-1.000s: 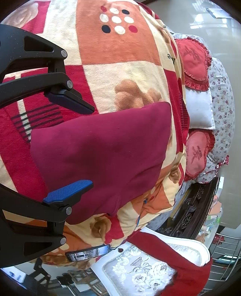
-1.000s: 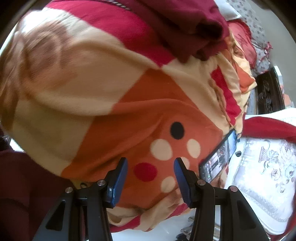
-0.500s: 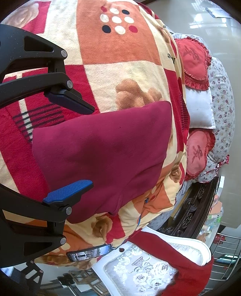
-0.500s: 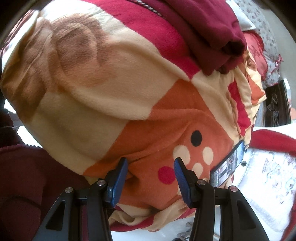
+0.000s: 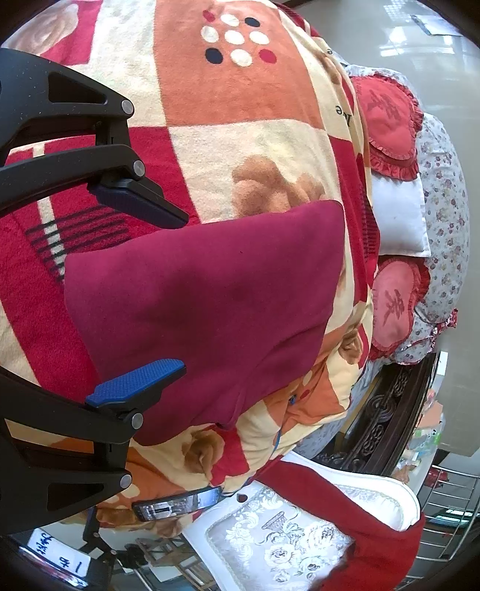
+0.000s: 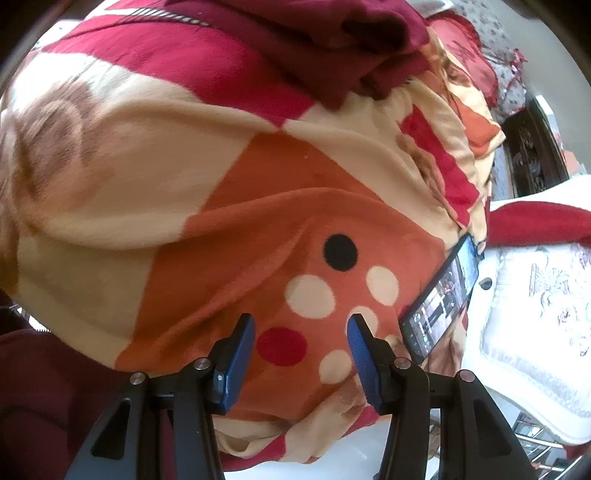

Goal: Fold small clothes

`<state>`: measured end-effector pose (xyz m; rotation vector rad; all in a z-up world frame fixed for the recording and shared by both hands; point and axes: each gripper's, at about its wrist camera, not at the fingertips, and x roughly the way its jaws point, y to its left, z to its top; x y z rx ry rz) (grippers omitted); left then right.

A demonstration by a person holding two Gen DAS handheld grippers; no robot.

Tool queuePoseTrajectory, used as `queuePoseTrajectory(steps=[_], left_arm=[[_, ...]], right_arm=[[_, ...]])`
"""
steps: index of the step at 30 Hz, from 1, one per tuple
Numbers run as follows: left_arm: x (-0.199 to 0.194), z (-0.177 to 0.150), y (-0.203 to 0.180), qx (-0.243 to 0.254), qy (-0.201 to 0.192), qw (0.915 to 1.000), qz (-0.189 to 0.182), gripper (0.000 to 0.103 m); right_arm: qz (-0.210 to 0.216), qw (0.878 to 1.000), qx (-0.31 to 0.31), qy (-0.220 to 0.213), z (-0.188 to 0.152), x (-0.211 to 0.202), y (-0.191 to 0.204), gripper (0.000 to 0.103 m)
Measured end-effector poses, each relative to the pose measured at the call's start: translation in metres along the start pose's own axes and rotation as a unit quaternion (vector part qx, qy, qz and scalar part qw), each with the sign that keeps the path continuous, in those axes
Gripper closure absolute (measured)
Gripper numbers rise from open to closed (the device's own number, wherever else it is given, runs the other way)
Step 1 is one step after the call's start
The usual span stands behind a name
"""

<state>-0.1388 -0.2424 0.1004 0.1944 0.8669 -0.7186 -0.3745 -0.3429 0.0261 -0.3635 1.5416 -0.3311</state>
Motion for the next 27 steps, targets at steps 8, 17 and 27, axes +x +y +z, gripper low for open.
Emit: queuePoseTrajectory(steps=[8, 17, 27], left_arm=[[0.0037, 0.0015, -0.003, 0.001, 0.003, 1.0, -0.001, 0.029], [0.004, 0.0015, -0.0035, 0.002, 0.003, 1.0, -0.001, 0.029], [0.0043, 0.0017, -0.0031, 0.001, 0.003, 1.0, 0.0, 0.029]], right_arm=[[-0.001, 1.0, 0.011, 0.003, -0.0036, 0.0014, -0.0072, 0.053], [-0.002, 1.0, 0.015, 0.006, -0.0041, 0.0034, -0.0097, 0.053], [-0.005, 1.0, 0.014, 0.009, -0.0043, 0.0038, -0.011, 0.053]])
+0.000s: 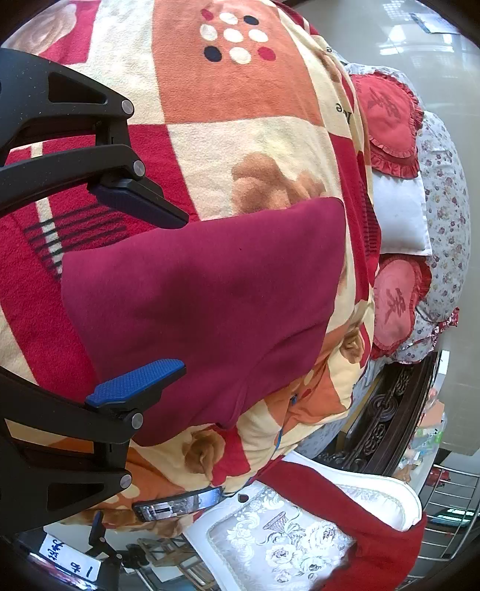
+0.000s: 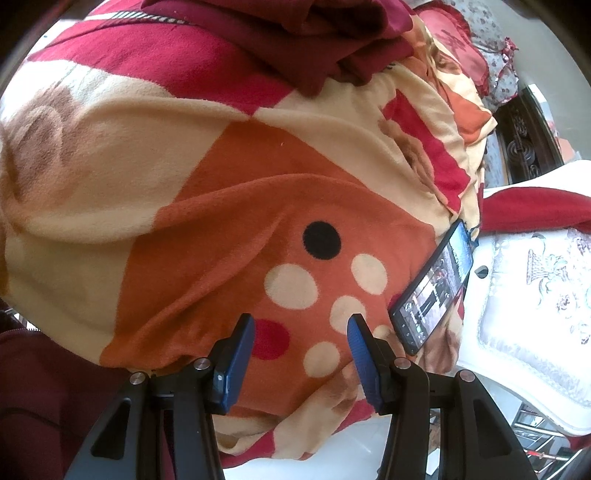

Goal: Fold small clothes

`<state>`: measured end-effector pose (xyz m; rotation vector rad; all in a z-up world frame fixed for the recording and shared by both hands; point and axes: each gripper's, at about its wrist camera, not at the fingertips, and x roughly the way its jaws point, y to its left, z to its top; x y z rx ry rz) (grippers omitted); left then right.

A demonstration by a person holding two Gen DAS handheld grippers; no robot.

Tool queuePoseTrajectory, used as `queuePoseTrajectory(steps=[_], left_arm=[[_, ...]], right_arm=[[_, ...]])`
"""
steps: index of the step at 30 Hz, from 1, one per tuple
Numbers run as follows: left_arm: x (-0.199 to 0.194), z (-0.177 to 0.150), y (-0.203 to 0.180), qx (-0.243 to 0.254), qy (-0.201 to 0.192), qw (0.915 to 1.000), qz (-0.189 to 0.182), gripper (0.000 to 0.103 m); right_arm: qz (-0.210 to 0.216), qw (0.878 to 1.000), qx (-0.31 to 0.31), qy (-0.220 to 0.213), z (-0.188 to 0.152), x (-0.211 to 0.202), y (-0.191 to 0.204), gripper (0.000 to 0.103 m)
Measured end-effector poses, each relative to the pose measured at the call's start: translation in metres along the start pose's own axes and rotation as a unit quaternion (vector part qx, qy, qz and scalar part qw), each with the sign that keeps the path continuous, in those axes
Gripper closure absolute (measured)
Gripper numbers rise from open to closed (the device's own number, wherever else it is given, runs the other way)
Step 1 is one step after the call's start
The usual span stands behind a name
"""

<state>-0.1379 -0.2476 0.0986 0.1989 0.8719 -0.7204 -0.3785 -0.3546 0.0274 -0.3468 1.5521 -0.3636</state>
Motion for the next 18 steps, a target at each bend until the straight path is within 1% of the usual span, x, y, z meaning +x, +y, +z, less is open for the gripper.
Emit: queuePoseTrajectory(steps=[18], left_arm=[[0.0005, 0.0004, 0.0009, 0.0, 0.0, 1.0, -0.001, 0.029]], right_arm=[[0.0, 1.0, 0.002, 0.004, 0.0003, 0.0025, -0.0019, 0.053]])
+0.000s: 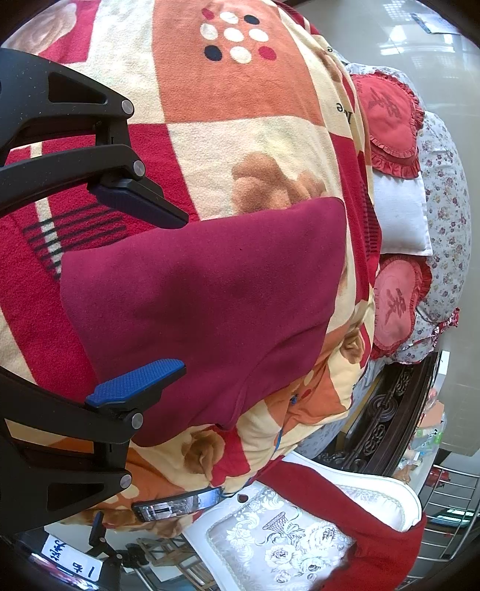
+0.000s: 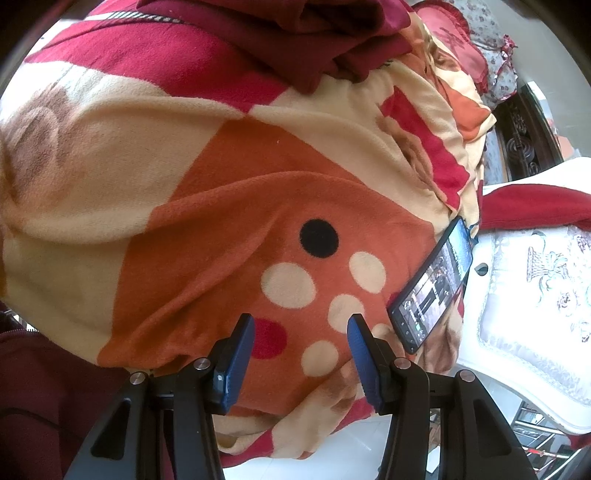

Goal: Fold small clothes

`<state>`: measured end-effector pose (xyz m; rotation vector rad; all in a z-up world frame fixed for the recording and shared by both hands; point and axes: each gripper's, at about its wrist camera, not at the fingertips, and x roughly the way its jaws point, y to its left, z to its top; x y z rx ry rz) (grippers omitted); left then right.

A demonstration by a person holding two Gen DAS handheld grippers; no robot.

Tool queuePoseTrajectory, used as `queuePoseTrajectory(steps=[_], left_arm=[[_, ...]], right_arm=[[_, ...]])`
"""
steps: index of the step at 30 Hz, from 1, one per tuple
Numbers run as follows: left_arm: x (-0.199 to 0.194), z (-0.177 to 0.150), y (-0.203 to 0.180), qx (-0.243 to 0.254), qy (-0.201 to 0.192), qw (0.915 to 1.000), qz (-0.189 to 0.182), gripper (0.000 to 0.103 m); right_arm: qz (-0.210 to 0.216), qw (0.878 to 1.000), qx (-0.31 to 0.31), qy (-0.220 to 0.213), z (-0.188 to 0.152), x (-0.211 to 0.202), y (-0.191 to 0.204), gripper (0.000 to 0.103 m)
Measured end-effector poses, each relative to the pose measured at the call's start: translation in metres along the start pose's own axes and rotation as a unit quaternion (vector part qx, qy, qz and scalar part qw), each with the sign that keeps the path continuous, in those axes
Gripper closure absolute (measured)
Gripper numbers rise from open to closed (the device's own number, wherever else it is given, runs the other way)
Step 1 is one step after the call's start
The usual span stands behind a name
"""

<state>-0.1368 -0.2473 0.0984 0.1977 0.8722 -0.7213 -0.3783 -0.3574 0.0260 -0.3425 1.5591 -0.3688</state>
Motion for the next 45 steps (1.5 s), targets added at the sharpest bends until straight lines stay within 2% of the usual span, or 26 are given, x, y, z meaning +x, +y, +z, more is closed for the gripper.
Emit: queuePoseTrajectory(steps=[41, 45], left_arm=[[0.002, 0.001, 0.003, -0.003, 0.0, 1.0, 0.001, 0.029], [-0.001, 0.003, 0.008, -0.016, -0.005, 0.9998, -0.004, 0.029]], right_arm=[[-0.004, 1.0, 0.001, -0.001, 0.005, 0.001, -0.003, 0.053], [0.0, 1.0, 0.024, -0.02, 0.011, -0.004, -0.012, 0.053]])
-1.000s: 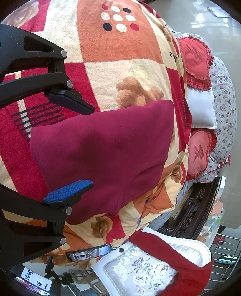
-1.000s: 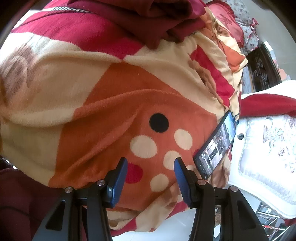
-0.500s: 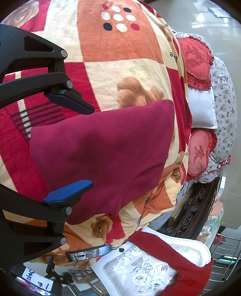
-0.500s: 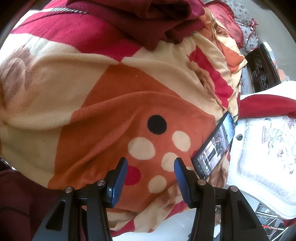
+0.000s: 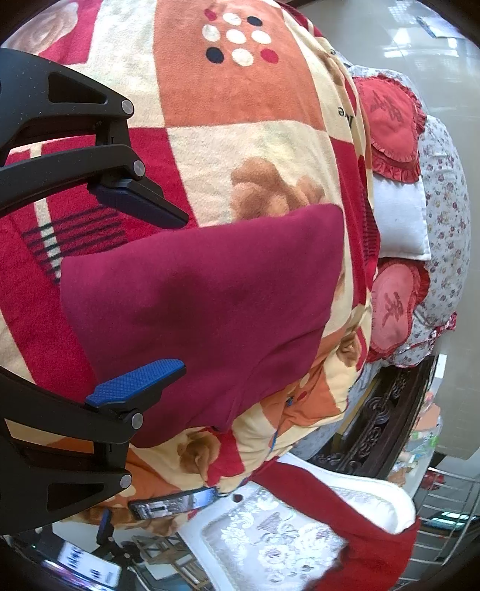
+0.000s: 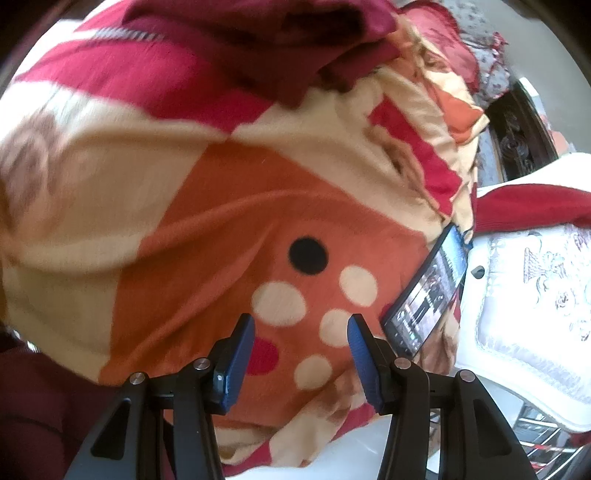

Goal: Fold small clothes

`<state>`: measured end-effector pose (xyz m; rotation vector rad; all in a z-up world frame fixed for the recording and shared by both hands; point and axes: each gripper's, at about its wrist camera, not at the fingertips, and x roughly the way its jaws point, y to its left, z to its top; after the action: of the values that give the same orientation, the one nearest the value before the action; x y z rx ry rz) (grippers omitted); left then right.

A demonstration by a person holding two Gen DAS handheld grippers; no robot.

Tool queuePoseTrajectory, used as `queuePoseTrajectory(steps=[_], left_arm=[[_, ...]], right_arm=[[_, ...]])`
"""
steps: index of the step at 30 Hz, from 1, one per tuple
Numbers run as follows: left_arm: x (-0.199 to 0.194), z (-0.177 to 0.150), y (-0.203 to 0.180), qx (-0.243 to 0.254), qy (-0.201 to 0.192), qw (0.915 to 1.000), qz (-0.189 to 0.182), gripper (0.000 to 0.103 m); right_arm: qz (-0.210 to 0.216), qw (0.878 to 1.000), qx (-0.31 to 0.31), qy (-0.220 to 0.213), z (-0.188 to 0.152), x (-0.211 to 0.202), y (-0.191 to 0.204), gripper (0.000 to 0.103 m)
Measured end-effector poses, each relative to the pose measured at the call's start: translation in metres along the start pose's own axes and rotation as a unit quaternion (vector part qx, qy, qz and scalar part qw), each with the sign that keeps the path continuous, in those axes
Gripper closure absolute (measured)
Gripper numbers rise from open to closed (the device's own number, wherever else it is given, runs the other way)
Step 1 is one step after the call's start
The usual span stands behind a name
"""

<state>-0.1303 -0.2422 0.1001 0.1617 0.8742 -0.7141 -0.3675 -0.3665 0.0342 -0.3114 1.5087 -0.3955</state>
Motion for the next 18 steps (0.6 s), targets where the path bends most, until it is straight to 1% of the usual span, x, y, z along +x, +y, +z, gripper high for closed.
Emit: queuePoseTrajectory(steps=[3, 5, 7, 8, 9, 10, 11, 12, 13, 16, 18], left_arm=[[-0.002, 0.004, 0.009, -0.014, -0.004, 0.9999, 0.001, 0.029], [-0.003, 0.006, 0.016, -0.021, -0.006, 0.9997, 0.008, 0.029], [-0.003, 0.006, 0.023, -0.03, -0.005, 0.9995, 0.014, 0.029], [-0.002, 0.006, 0.026, -0.033, -0.003, 0.9993, 0.017, 0.029], [-0.001, 0.005, 0.028, -0.035, -0.001, 0.9992, 0.02, 0.029], [0.001, 0.005, 0.029, -0.035, 0.002, 0.9991, 0.023, 0.029], [0.003, 0.004, 0.031, -0.034, 0.005, 0.9991, 0.026, 0.029], [0.006, 0.003, 0.031, -0.031, 0.011, 0.999, 0.029, 0.029], [0.009, 0.002, 0.031, -0.028, 0.016, 0.999, 0.033, 0.029], [0.016, 0.001, 0.031, -0.025, 0.021, 0.9988, 0.035, 0.029], [0.02, 0.001, 0.03, -0.023, 0.026, 0.9987, 0.037, 0.029]], right_arm=[[0.015, 0.998, 0.045, -0.034, 0.017, -0.006, -0.017, 0.053], [0.034, 0.994, 0.086, -0.063, 0.033, -0.007, -0.03, 0.053], [0.075, 0.982, 0.144, -0.101, 0.052, -0.007, -0.047, 0.053], [0.116, 0.967, 0.189, -0.123, 0.064, -0.005, -0.06, 0.052], [0.146, 0.955, 0.218, -0.134, 0.072, -0.003, -0.067, 0.05], [0.182, 0.941, 0.247, -0.146, 0.081, -0.001, -0.075, 0.049], [0.23, 0.92, 0.274, -0.162, 0.091, 0.001, -0.082, 0.049], [0.253, 0.909, 0.285, -0.169, 0.099, 0.003, -0.085, 0.049], [0.265, 0.902, 0.294, -0.172, 0.107, 0.005, -0.086, 0.049], [0.271, 0.89, 0.319, -0.18, 0.128, 0.01, -0.09, 0.049], [0.305, 0.871, 0.344, -0.174, 0.139, 0.02, -0.095, 0.049]])
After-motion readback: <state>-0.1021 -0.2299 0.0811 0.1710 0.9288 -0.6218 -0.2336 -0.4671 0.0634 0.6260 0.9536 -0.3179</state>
